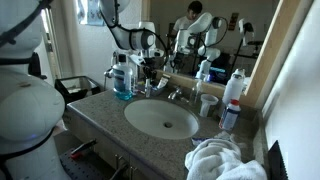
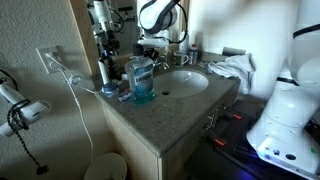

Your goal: Move the small white bottle to the left of the sink

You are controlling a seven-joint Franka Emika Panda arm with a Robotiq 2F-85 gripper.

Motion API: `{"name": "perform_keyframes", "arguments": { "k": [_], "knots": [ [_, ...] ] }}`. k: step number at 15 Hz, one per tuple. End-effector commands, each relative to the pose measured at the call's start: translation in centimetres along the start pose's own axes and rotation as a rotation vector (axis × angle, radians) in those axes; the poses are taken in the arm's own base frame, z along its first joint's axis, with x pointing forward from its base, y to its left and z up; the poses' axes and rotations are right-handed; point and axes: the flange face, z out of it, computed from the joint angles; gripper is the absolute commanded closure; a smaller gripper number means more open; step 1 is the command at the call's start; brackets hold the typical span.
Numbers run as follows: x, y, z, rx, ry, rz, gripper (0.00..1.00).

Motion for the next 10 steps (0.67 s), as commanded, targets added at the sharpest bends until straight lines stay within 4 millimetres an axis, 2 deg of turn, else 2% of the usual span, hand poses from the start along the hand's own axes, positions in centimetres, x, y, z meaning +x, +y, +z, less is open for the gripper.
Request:
{"name": "perform_keyframes", "arguments": {
  "k": [1, 10],
  "knots": [
    [-0.3, -0.7, -0.2, 0.001, -0.010, 0.010, 0.87],
    [-1.4, -3.5, -0.1, 0.005, -0.009, -0.038, 0.87]
  ]
}}
